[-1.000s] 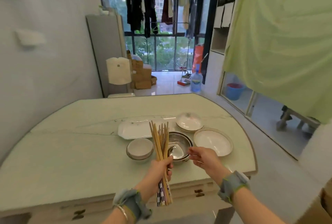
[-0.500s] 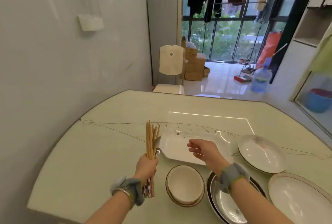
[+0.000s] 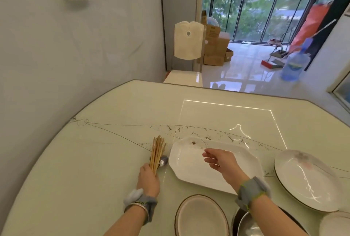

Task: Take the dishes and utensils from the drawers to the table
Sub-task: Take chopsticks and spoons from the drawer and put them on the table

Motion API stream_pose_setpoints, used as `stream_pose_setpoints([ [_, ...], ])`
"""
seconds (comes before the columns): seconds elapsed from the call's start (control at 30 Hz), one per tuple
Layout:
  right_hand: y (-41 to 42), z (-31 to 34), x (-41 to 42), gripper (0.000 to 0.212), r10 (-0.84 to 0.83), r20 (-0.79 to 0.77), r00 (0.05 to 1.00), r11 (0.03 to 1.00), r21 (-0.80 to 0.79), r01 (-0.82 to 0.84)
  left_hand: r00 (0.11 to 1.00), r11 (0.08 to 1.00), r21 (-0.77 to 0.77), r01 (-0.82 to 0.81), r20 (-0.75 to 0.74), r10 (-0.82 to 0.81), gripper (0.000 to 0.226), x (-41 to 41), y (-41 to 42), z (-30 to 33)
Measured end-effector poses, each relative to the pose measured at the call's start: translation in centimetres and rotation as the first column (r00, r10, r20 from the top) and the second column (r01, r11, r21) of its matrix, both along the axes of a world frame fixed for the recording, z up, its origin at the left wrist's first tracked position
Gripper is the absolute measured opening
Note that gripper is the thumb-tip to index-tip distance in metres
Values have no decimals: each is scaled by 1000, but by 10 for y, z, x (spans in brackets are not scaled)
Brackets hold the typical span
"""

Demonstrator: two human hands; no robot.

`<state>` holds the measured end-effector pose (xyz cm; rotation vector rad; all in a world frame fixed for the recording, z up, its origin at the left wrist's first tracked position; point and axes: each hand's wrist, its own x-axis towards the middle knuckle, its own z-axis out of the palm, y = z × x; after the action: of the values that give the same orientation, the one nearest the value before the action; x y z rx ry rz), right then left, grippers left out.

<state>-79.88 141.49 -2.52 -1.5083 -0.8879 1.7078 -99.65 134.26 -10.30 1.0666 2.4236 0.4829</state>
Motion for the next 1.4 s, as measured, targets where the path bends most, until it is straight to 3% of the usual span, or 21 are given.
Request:
stream_pose_setpoints([
  [0.27,11,-16,2,13,5,7,1000,1000,-17,-5,978,999,-3,-53,-201,52,34,10,3,-20],
  [0.53,4,-19,8,12,-9,-6,1000,1000,-24,8,957,998,-49,44,-286,-56,65,3,-4,-24],
  [0.7,-10,-18,8,12,-11,-7,1000,1000,-29,11,962,996,-51,75,-259,-85,88,-1,-13,-22],
  [0.97,-33,-9,12,12,-14,0,1000,1000,-15,14,973,988,-66,141,-173,-150,104,-4,-24,-12],
  [1.17,-66,4,23,13,-65,18,998,998,19,65,984,988,-69,137,-107,-144,103,-3,-41,4],
  [1.4,-122,27,30,14,-122,22,992,990,68,121,977,981,13,195,-87,-193,77,-5,-84,33],
])
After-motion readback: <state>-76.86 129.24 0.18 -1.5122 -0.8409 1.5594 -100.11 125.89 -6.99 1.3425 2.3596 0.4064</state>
